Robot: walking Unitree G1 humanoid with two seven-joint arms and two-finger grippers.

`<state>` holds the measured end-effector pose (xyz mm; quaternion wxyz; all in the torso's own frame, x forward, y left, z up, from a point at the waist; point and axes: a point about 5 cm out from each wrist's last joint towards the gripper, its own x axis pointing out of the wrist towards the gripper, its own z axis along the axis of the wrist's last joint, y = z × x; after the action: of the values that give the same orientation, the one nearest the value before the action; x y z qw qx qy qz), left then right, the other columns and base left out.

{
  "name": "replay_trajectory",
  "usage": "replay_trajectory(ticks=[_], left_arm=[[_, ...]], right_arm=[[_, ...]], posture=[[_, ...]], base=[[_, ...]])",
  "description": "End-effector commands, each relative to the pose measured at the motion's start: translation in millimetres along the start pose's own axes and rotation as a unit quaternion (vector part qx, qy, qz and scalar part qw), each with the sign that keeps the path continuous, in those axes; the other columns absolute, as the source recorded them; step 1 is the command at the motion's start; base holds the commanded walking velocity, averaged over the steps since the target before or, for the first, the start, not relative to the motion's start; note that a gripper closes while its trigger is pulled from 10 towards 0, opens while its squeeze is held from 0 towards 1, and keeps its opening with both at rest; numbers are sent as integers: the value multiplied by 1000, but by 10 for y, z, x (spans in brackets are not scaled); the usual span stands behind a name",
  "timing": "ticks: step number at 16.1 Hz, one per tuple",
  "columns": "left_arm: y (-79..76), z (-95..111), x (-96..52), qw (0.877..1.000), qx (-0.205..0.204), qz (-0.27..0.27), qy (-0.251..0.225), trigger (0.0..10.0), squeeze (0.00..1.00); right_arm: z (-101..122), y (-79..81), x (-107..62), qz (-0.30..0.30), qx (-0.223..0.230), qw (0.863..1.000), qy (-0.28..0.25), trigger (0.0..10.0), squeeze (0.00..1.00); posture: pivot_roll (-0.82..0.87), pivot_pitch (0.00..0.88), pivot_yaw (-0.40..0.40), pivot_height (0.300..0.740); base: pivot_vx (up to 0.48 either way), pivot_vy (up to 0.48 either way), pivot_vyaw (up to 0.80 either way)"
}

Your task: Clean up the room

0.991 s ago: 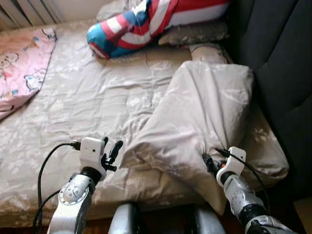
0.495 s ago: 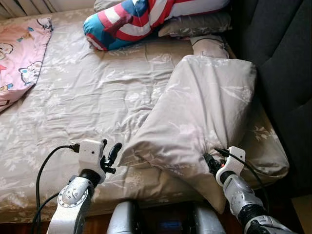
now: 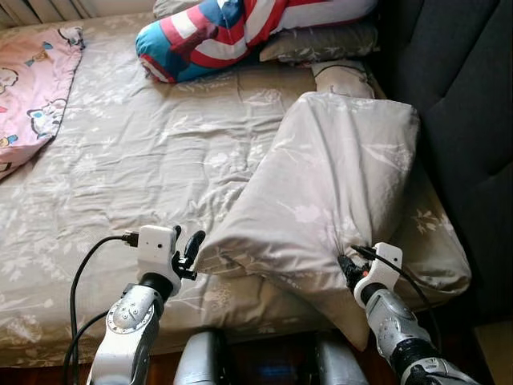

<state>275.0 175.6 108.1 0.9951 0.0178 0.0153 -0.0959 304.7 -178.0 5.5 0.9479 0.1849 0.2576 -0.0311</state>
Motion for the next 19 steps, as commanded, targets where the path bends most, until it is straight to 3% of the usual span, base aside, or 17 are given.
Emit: replay_trajectory(ticks=[1,5,11,15,16,17,18,19], left_arm=[[17,-31,15,1000,2,7,2,10000,0],[6,-23,100,1000,1,7,-6,10000,0],[-6,-44,186,1000,1,4,-13,10000,0],[27,-37,214,1000,2,5,-16,10000,0],[38,-44,214,1000,3,7,-16,10000,0],[41,-57,215,1000,4,8,-16,10000,0],[42,-61,219,1000,3,8,-16,10000,0],[42,-66,217,1000,3,7,-16,10000,0]], right_arm=[[-385,-21,-73,-10,1,997,75,0,0],[-363,-19,-68,-11,-4,997,71,0,0],[-336,-175,-102,-53,0,997,52,0,0],[-2,-565,-158,-145,2,989,-7,0,0],[138,-726,-204,-178,1,984,-30,0,0],[354,-1011,-314,-232,1,971,-60,0,0],[416,-1096,-352,-249,2,966,-67,0,0],[605,-1331,-478,-293,4,952,-92,0,0]], posture=[[11,177,35,645],[-4,140,31,645],[-25,96,34,645],[-43,93,38,645],[-48,95,38,645],[-49,96,38,645],[-53,98,39,645],[-59,101,41,645]], base=[[0,0,0],[0,0,0],[0,0,0],[0,0,0],[0,0,0],[0,0,0],[0,0,0],[0,0,0]])
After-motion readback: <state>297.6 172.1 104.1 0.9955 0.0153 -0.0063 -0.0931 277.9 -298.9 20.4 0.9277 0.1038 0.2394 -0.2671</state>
